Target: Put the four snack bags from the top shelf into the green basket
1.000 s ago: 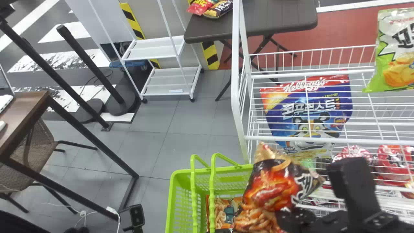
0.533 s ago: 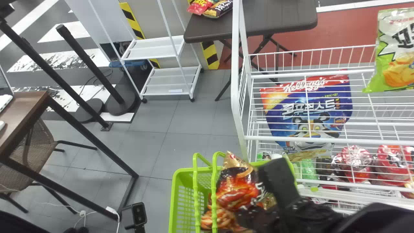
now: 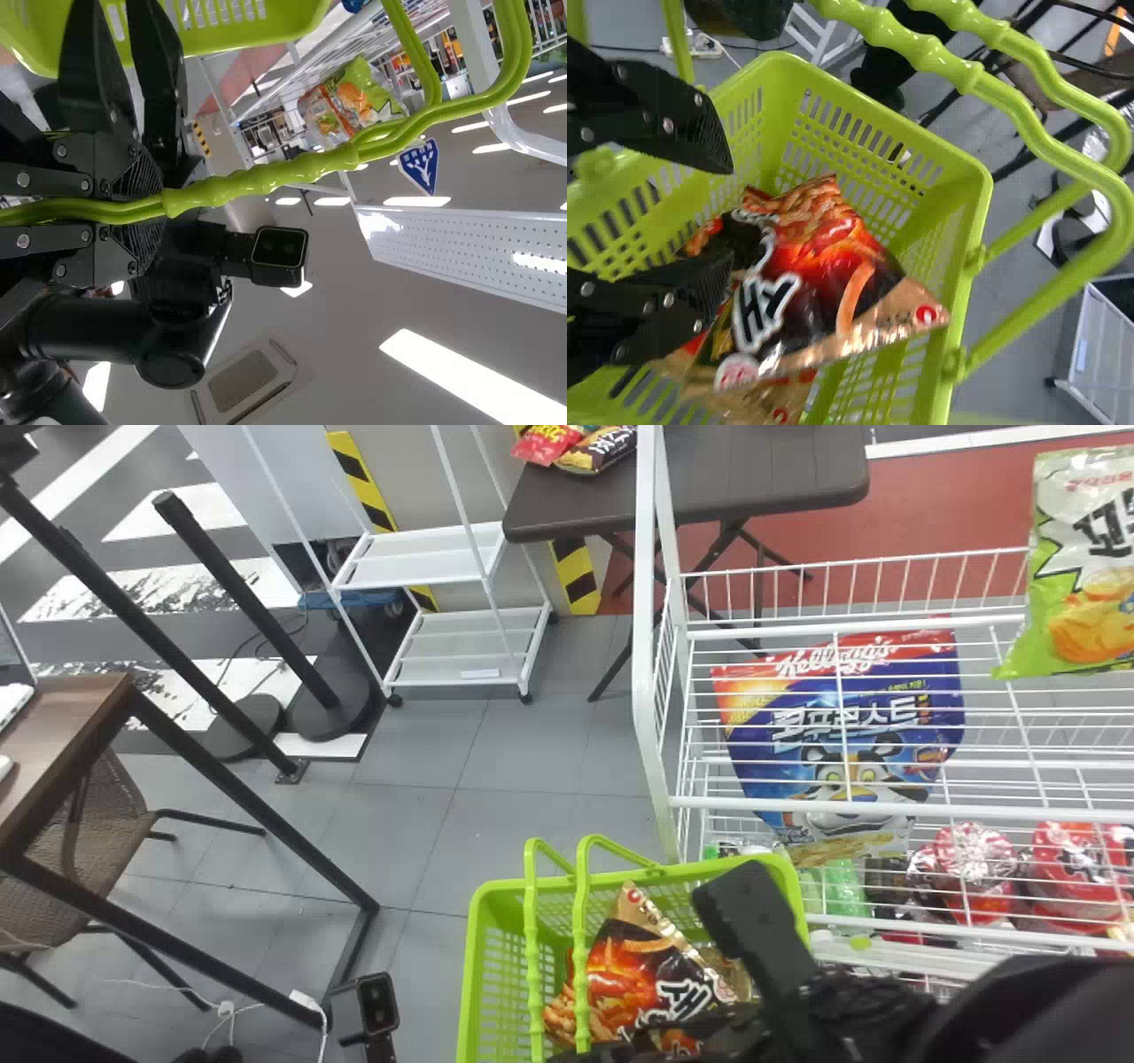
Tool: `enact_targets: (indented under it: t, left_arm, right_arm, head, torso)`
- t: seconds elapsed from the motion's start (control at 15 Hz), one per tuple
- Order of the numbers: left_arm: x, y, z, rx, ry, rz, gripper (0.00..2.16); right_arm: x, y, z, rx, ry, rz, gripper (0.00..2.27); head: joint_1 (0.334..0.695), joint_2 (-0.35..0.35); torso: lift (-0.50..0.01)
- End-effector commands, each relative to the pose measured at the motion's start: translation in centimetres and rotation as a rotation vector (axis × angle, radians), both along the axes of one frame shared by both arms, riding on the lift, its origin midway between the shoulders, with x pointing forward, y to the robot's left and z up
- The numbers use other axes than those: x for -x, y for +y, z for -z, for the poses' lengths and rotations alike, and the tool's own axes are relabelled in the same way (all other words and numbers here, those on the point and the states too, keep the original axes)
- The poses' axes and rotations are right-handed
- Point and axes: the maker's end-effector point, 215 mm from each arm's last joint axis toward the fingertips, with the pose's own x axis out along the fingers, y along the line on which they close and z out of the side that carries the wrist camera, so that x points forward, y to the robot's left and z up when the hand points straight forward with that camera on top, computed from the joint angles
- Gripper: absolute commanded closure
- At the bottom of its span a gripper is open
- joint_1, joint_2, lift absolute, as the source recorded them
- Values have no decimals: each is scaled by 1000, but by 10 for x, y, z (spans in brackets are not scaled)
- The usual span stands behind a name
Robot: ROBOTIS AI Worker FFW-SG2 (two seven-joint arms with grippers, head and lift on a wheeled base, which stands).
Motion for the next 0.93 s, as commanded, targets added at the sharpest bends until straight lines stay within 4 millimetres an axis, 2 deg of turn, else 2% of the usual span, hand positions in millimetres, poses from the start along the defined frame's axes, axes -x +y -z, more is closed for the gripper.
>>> enact_targets:
  t: [0.0, 0.13, 0.27, 0.4, 0.47, 0.53, 0.73, 0.87]
  left_arm:
    - [-2, 0, -1, 9, -7, 2, 2148]
    - [-3, 1, 0, 14, -1, -1, 2148]
    - [-4, 3, 2, 16, 2, -7, 2148]
    - [-4, 3, 2, 18, 3, -8, 2148]
    - [-5, 3, 2, 19, 3, -9, 2148]
    - [-5, 3, 3, 19, 4, -10, 2148]
    - [-5, 2, 3, 24, 6, -13, 2148]
    - [-4, 4, 5, 24, 12, -16, 2148]
  right_arm:
    - [-24, -42, -20, 16, -44, 88, 60]
    - [-67, -97, -38, 47, -107, 218, 60]
    - [-120, -163, -48, 118, -184, 364, 60]
    - [-171, -217, -60, 185, -275, 480, 60]
    - [-202, -237, -71, 193, -355, 529, 60]
    - [-227, -252, -79, 190, -421, 564, 60]
    - [-298, -297, -90, 187, -559, 660, 60]
    - [-335, -319, -100, 171, -634, 701, 60]
  head:
    - [695, 350]
    - [695, 350]
    - [695, 350]
    - [695, 350]
    - [695, 232]
    - [695, 176]
    - [695, 40]
    - [695, -1]
  torso:
    - [0]
    - [0]
    - [0]
    - [0]
    - [0]
    - [0]
    - [0]
    - [0]
